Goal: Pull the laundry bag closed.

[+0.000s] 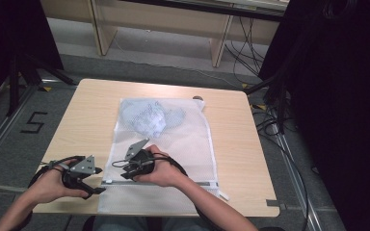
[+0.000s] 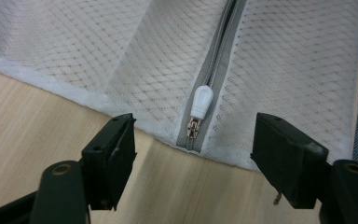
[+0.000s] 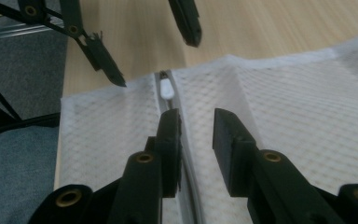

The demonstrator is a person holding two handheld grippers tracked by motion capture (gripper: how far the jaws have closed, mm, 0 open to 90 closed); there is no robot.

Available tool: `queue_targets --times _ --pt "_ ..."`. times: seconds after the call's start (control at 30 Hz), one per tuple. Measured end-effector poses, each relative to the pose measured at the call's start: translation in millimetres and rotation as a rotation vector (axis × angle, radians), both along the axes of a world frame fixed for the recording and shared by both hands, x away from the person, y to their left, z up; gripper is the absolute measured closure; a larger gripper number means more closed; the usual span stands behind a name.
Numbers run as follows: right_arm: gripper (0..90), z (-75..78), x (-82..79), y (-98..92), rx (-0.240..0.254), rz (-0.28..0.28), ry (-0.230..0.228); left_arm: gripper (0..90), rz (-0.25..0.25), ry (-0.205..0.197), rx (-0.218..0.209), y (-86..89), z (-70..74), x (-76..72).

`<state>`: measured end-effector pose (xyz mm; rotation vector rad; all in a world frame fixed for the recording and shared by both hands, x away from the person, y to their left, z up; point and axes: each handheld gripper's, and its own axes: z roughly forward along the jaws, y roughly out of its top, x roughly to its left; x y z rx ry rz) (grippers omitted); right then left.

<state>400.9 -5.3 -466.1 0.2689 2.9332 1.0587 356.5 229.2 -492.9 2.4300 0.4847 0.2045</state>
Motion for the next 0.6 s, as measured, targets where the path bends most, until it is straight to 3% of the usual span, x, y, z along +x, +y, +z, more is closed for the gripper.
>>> queue_targets --times 0.03,0.07,0.13,0.2,0.6 --pt "73.4 -0.9 0.3 4.4 -0.007 0.012 0.001 31.6 -0.004 0.004 -0.002 -0.2 -1.2 1.1" --pt "73.7 -2.5 0.1 9.7 -0.012 0.022 0.006 32.6 -0.040 -0.003 0.045 1.8 0.2 4.7" --pt "73.7 -4.2 -0.1 16.5 -0.026 0.033 0.017 34.2 -0.003 0.003 -0.003 -0.6 -3.9 4.0" --pt "73.7 -6.3 0.1 23.7 -0.031 0.040 0.025 36.4 -0.006 0.011 -0.015 -1.0 -5.6 4.1" --pt "71.8 -15.4 -2.3 30.4 -0.037 0.036 0.033 39.2 -0.007 0.003 -0.025 -0.7 -6.7 6.7"
